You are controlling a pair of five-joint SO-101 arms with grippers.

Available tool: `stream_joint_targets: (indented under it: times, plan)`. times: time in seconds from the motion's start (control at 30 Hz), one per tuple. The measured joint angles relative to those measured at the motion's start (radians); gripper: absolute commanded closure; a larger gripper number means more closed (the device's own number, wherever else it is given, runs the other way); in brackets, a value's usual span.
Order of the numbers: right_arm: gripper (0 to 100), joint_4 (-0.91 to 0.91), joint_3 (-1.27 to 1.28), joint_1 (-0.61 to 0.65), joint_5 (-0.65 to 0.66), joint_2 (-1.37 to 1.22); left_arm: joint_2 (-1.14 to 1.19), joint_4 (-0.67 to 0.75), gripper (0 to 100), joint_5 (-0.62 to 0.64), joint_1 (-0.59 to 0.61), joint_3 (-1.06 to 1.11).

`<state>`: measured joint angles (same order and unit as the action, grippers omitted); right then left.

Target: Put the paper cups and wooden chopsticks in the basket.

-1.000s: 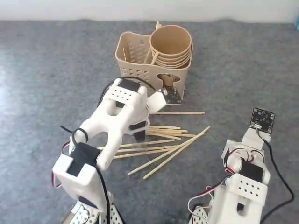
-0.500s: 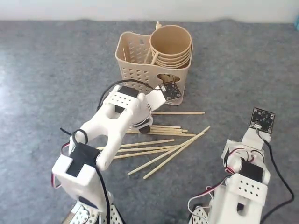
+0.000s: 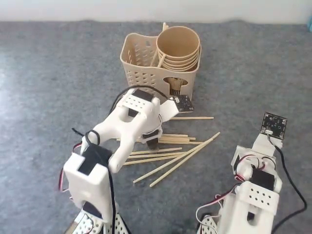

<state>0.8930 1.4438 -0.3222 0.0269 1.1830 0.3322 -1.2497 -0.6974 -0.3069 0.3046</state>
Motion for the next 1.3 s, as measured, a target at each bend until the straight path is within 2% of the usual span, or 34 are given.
stream_joint_targets:
  times: [0.07, 0.17, 0.3, 0.5, 0.8, 1.07, 1.3]
  plan:
    - [93.6, 0.000, 0.000, 0.000, 0.000, 0.000, 0.008, -0.023, 86, -0.014, -0.002, -0.008]
    - [93.6, 0.000, 0.000, 0.000, 0.000, 0.000, 0.012, -0.060, 100, -0.075, -0.023, -0.008]
    - [93.6, 0.000, 0.000, 0.000, 0.000, 0.000, 0.009, -0.121, 99, -0.138, -0.091, 0.028]
    - [93.6, 0.000, 0.000, 0.000, 0.000, 0.000, -0.044, -0.127, 99, -0.137, -0.153, 0.098]
    - [93.6, 0.000, 0.000, 0.000, 0.000, 0.000, -0.310, -0.172, 99, -0.020, -0.190, 0.167]
    - [93.6, 0.000, 0.000, 0.000, 0.000, 0.000, -0.552, -0.239, 99, 0.035, -0.190, 0.169]
    - [93.6, 0.000, 0.000, 0.000, 0.000, 0.000, -0.707, -0.242, 99, 0.094, -0.190, 0.169]
